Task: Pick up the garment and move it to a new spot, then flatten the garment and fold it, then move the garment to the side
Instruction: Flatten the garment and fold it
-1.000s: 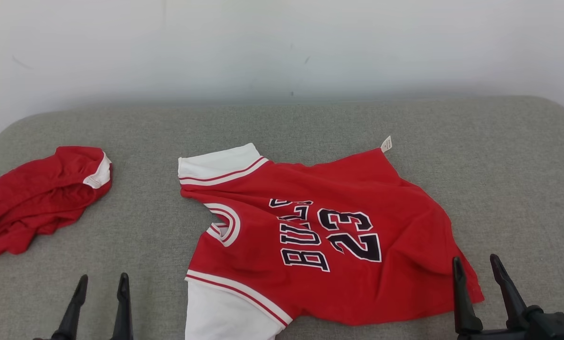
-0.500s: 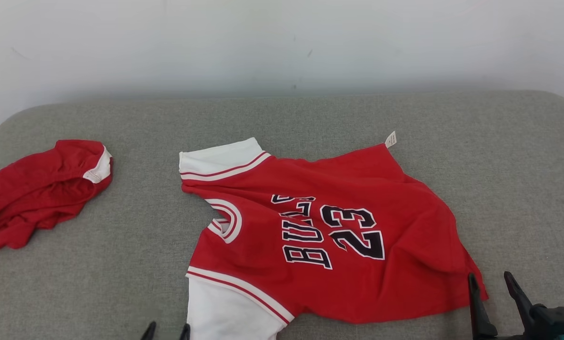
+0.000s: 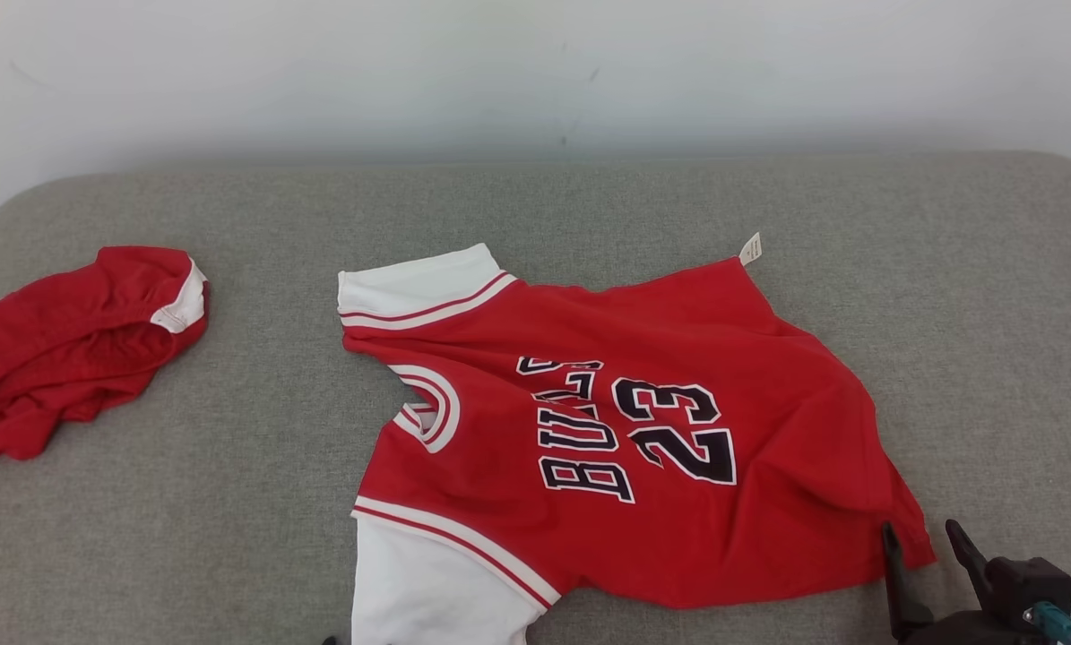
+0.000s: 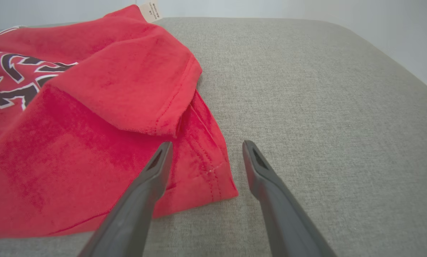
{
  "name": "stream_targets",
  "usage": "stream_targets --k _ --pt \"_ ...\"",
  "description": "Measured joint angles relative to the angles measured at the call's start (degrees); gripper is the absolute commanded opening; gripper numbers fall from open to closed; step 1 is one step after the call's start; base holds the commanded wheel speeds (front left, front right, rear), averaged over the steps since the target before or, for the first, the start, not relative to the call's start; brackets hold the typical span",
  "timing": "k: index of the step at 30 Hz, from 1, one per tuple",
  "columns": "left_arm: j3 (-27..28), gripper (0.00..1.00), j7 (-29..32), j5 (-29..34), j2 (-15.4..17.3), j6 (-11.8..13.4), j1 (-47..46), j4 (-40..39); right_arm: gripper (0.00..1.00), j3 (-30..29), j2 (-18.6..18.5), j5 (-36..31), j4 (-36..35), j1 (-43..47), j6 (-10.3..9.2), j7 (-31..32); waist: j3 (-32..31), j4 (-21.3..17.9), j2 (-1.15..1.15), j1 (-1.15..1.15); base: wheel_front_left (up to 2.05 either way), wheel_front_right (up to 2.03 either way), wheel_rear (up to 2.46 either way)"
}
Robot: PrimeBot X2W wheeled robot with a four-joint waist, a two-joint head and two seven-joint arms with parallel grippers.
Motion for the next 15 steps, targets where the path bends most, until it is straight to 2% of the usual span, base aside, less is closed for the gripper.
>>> stream_targets --k 8,9,10,11,13,15 --pt "-1.0 1.0 0.0 -1.2 0.1 0.0 -1.6 0.5 1.0 2.1 -0.6 1.5 6.5 -2.9 -0.01 -0.9 0.6 0.6 0.0 0.0 0.0 0.0 0.0" --pt "-1.2 1.0 0.0 -1.3 0.1 0.0 -1.7 0.7 0.66 2.4 -0.7 1.6 7.2 -3.1 0.0 -1.0 0.6 0.6 0.0 0.0 0.0 0.0 0.0" --pt "-1.5 1.0 0.0 -1.6 0.0 0.0 -1.7 0.9 0.42 2.7 -0.6 1.9 7.7 -3.3 0.0 -1.1 0.6 0.7 0.0 0.0 0.0 0.0 0.0" --pt "-2.0 0.85 -0.1 -2.3 -0.1 0.0 -1.9 1.4 0.04 3.2 -0.7 2.0 8.1 -3.4 -0.01 -1.3 0.6 0.7 0.0 0.0 0.0 0.0 0.0" --pt "-3.0 0.0 -0.1 -3.5 -0.4 0.0 -2.4 2.2 0.0 3.6 -0.7 2.0 8.7 -4.0 0.0 -1.6 0.5 0.8 0.0 0.0 0.0 0.0 0.0" --pt "-4.6 0.0 -0.1 -4.0 -0.4 0.0 -3.0 3.2 0.0 3.8 -0.6 2.1 9.0 -4.2 0.0 -1.9 0.4 0.8 0.0 0.0 0.0 0.0 0.0"
